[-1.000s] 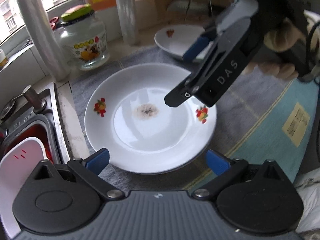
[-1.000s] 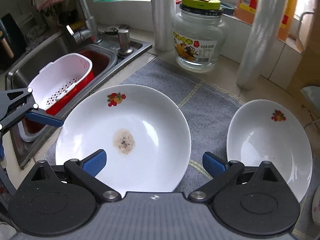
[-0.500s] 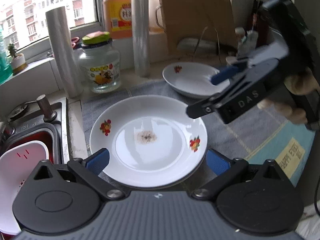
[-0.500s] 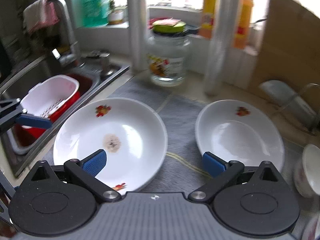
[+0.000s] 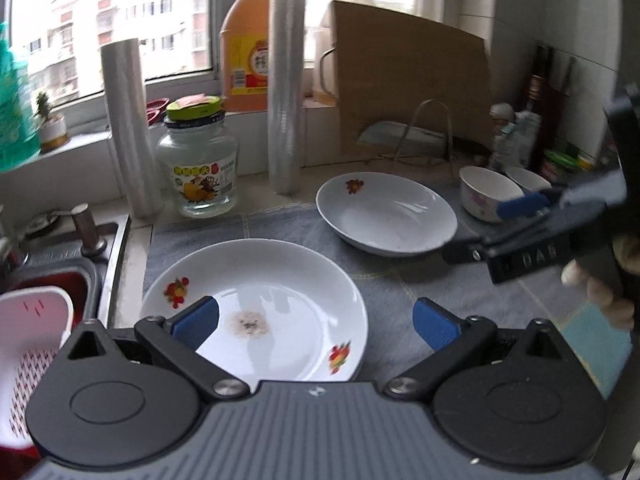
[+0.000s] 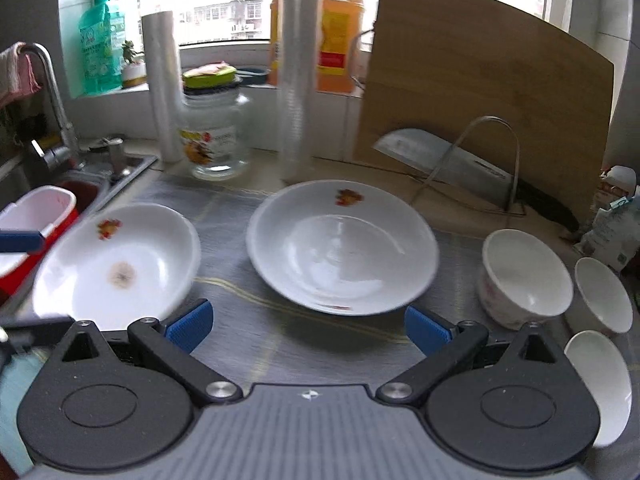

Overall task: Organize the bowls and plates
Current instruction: 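Reach the right tool to the white fruit-print plate on the towel and grasp its rim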

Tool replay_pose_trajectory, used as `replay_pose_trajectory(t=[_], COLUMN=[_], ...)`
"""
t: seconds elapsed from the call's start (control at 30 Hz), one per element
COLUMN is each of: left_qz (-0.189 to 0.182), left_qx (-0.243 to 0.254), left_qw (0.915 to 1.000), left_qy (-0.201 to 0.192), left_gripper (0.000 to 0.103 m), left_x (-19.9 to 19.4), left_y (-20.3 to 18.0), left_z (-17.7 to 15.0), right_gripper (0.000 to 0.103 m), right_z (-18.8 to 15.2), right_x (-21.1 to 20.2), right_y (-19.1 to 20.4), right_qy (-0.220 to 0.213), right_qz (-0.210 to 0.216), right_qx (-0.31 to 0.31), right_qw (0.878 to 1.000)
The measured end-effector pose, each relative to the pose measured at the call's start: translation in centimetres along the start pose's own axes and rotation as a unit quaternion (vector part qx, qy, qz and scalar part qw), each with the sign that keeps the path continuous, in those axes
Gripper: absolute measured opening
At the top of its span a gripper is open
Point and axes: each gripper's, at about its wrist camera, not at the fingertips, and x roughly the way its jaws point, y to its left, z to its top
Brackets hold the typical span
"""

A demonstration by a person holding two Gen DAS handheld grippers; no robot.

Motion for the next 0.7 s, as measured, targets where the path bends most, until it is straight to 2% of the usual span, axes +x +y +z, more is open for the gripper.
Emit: replay_pose_trajectory(t=[0.13,0.33,0.53,0.7], left_qz=[0.014,0.054,0.071,0.06], left_qx=[-0.029,-0.03,-0.027,-0.025], left_qw=[0.9995,0.998,0.9969,0.9967], left_qy=[0.005,0.011,0.018,0.048], left_gripper=[0.102,0.102,0.102,0.102], left_x=[1.3,3.1,5.4,9.2], left_y=[-2.1,-5.8,-8.7,-10.9], left_z=[1.1,2.0,2.6,2.5], right_gripper=[0.103,0.103,0.103,0.103], right_z=[-0.4,0.6,3.1,4.9], right_x=[1.3,2.4,3.0,4.5], right_y=[-3.6,-7.0,-10.0,-10.8], right_qy=[0.01,0.009,0.01,0.034], right_qz=[0.031,0.068,0.069,0.072], right_qx=[0.01,-0.002,-0.01,-0.036], right_qw=[0.999,0.998,0.998,0.996])
